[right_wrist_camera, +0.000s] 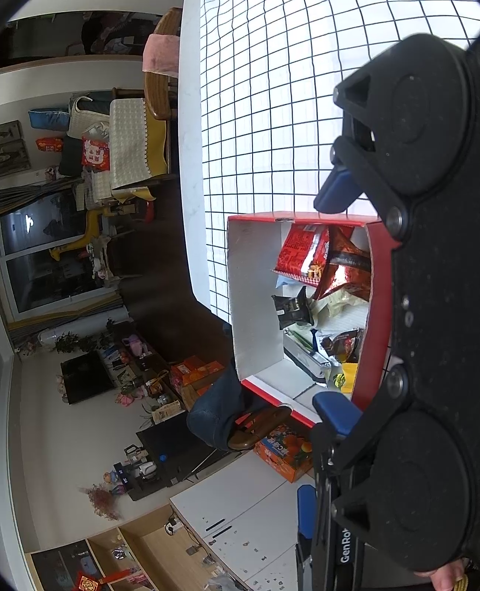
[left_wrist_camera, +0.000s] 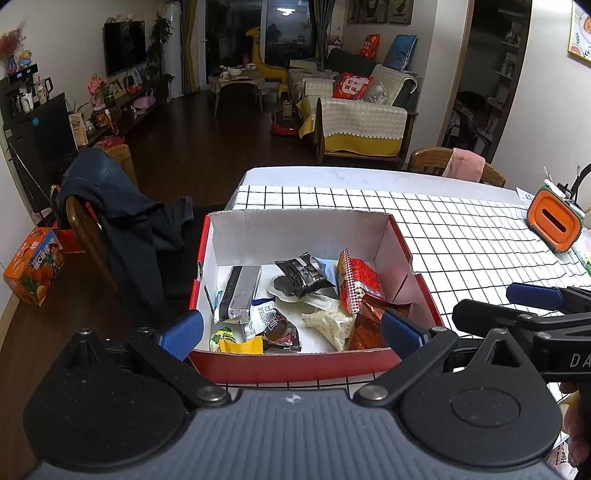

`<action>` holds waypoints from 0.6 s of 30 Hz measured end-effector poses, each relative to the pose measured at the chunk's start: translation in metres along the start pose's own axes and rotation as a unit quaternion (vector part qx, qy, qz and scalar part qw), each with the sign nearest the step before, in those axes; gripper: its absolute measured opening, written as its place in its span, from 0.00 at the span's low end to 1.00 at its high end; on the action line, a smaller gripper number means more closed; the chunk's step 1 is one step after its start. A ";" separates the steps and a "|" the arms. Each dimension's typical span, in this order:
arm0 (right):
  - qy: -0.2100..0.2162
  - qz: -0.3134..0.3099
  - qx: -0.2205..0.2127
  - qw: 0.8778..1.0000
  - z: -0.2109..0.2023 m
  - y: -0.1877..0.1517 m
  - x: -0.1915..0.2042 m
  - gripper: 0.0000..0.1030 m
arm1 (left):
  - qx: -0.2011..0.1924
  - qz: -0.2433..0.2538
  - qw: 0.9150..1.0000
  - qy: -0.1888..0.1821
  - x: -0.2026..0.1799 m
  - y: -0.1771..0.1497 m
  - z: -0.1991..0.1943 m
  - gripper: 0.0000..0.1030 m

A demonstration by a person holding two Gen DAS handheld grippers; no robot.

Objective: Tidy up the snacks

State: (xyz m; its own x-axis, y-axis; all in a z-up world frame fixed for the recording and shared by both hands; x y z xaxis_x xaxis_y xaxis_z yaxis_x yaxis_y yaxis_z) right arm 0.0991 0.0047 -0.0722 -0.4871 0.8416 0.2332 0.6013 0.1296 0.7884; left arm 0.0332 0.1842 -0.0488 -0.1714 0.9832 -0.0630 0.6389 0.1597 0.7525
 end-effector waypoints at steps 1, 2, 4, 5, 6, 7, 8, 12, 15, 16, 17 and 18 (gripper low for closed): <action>0.000 0.000 0.000 1.000 0.000 0.000 0.000 1.00 | 0.001 0.000 1.000 0.000 0.000 0.000 0.000 1.00; 0.000 0.000 -0.001 1.000 0.000 0.000 0.000 1.00 | 0.001 -0.001 1.000 0.001 0.000 0.000 0.000 1.00; 0.000 0.001 0.000 1.000 0.000 0.000 -0.001 1.00 | 0.002 -0.001 1.000 0.002 0.000 -0.001 0.001 1.00; 0.000 0.001 0.000 1.000 0.001 0.000 -0.001 1.00 | 0.002 -0.001 1.000 0.002 0.000 -0.001 0.001 1.00; 0.000 0.002 0.000 1.000 0.001 0.000 -0.001 1.00 | 0.003 -0.001 1.000 0.002 0.000 -0.001 0.001 1.00; 0.000 0.002 0.000 1.000 0.001 -0.001 -0.001 1.00 | 0.003 -0.001 1.000 0.002 -0.001 -0.001 0.001 1.00; 0.000 0.002 0.000 1.000 0.001 0.000 -0.002 1.00 | 0.003 -0.001 1.000 0.002 -0.001 -0.001 0.001 1.00; -0.001 0.005 0.000 1.000 0.001 -0.001 -0.002 1.00 | 0.006 -0.002 1.000 0.001 -0.001 -0.002 0.002 1.00; -0.001 0.007 0.001 1.000 0.002 -0.002 -0.003 1.00 | 0.008 -0.001 1.000 0.000 -0.002 -0.003 0.003 1.00; -0.001 0.008 0.001 1.000 0.002 -0.003 -0.003 1.00 | 0.008 -0.001 1.000 0.000 -0.002 -0.003 0.003 1.00; -0.001 0.008 0.001 1.000 0.002 -0.003 -0.003 1.00 | 0.008 0.000 1.000 0.000 -0.003 -0.003 0.003 1.00; -0.001 0.008 0.001 1.000 0.002 -0.003 -0.003 1.00 | 0.008 0.000 1.000 0.000 -0.003 -0.003 0.003 1.00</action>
State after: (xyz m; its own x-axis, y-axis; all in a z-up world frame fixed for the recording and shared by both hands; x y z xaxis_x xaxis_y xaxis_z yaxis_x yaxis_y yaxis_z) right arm 0.1000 0.0022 -0.0763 -0.4750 0.8452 0.2449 0.6111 0.1165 0.7830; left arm 0.0337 0.1809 -0.0526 -0.1716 0.9831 -0.0630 0.6515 0.1613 0.7413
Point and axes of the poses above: each gripper's, at about its wrist camera, not at the fingertips, and z roughly the way its jaws point, x to its left, y to its top, the point moved 6 cm from there along z, roughly the way its jaws point, and after that the axes turned 4 degrees about -x, right-handed, at the moved point
